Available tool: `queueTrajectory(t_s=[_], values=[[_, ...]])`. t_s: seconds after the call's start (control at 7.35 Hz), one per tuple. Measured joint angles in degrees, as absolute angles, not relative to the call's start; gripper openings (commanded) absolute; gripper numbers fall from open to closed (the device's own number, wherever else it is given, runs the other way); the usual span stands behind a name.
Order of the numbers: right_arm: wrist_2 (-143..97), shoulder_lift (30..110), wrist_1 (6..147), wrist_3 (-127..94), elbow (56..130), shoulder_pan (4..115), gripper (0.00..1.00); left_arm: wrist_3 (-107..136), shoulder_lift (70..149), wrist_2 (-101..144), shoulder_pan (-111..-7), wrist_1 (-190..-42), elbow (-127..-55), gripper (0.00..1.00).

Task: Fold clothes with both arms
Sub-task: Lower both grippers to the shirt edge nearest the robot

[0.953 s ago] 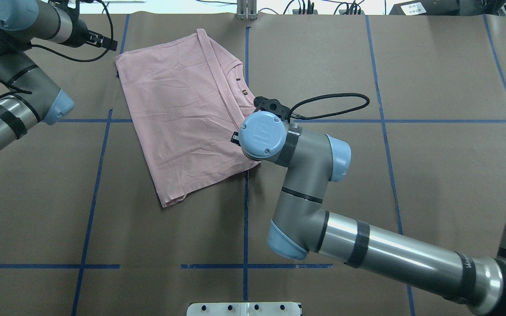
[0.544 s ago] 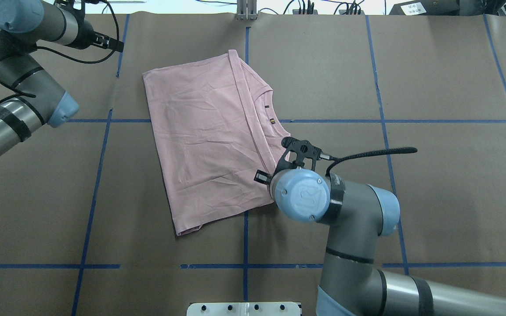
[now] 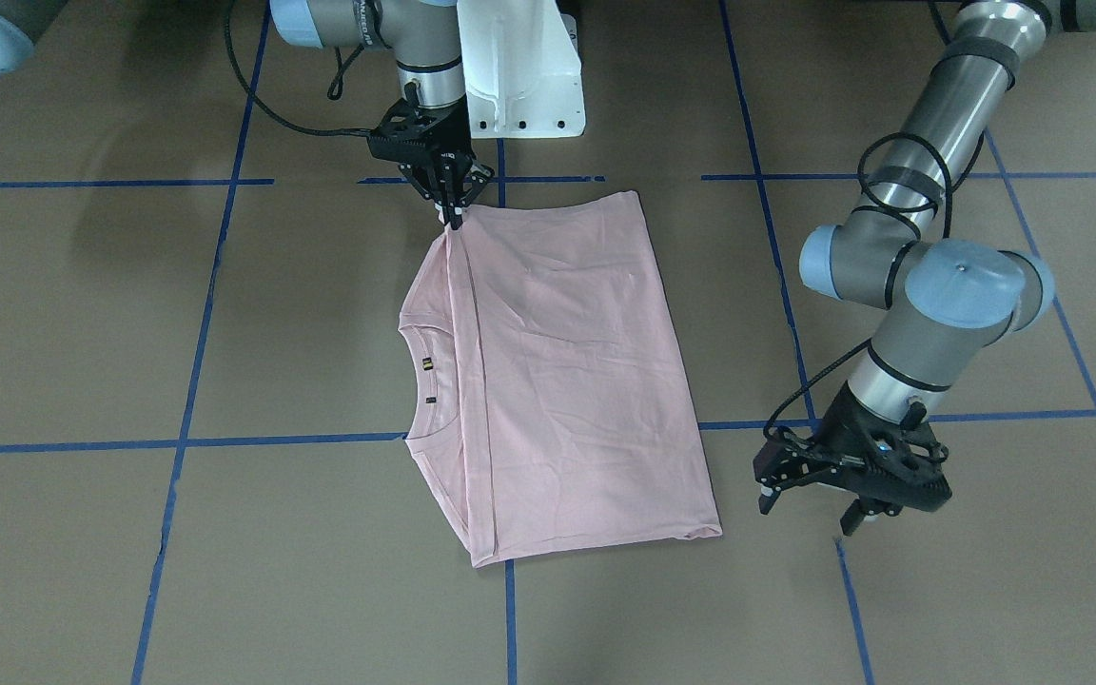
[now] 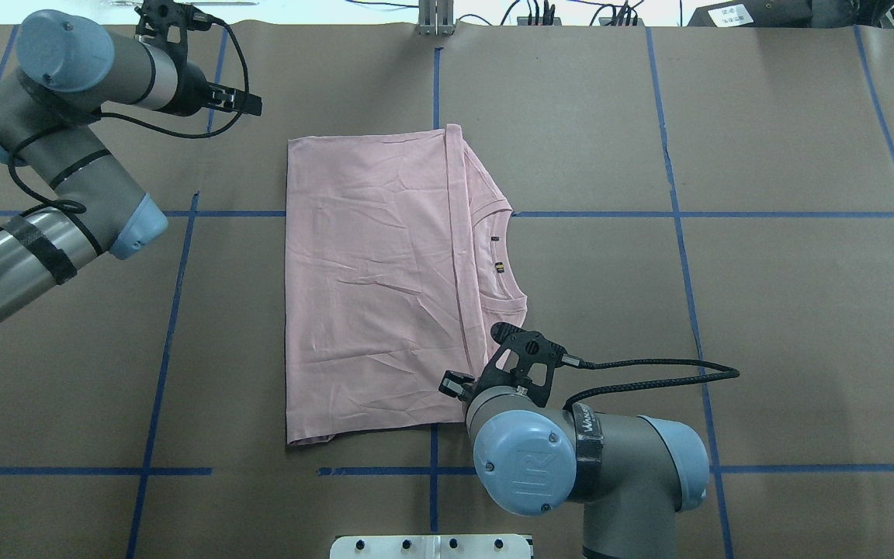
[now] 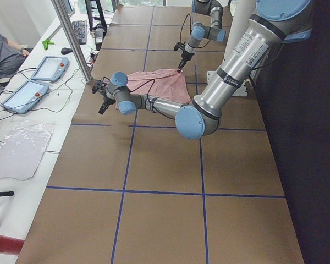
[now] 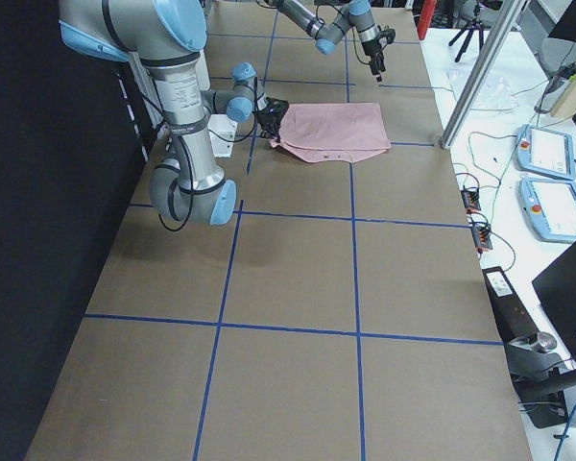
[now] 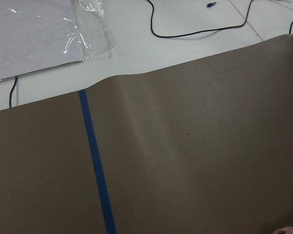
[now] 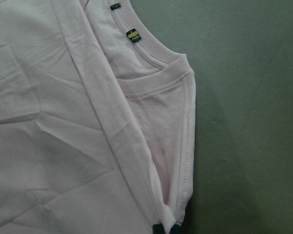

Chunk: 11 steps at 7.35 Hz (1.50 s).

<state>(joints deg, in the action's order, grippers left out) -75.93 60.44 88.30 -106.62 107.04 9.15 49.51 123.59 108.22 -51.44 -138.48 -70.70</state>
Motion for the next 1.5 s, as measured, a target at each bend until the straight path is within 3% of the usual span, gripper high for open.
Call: queueTrajectory(t_s=[0.68, 0.82, 0.95, 1.09, 1.5], values=[[-75.8, 60.5, 88.6, -106.9, 107.1, 8.7, 0.0, 76.0, 104.7, 99.7, -27.9, -121.3, -109.3, 1.0], [-75.8, 60.6, 88.6, -106.9, 107.1, 8.8, 0.0, 81.2, 103.0, 95.8, -22.0, -116.6, -113.9, 0.95], [-75.8, 60.6, 88.6, -107.0, 107.1, 8.8, 0.0, 86.2, 102.5, 92.1, -16.7, -112.4, -116.0, 0.75], [-75.8, 60.6, 88.6, -107.0, 107.1, 8.8, 0.0, 89.8, 102.4, 89.7, -13.4, -109.5, -116.6, 0.67], [-75.8, 60.5, 88.6, -107.0, 107.2, 8.8, 0.0, 92.4, 102.6, 88.4, -11.2, -106.9, -115.6, 0.67]])
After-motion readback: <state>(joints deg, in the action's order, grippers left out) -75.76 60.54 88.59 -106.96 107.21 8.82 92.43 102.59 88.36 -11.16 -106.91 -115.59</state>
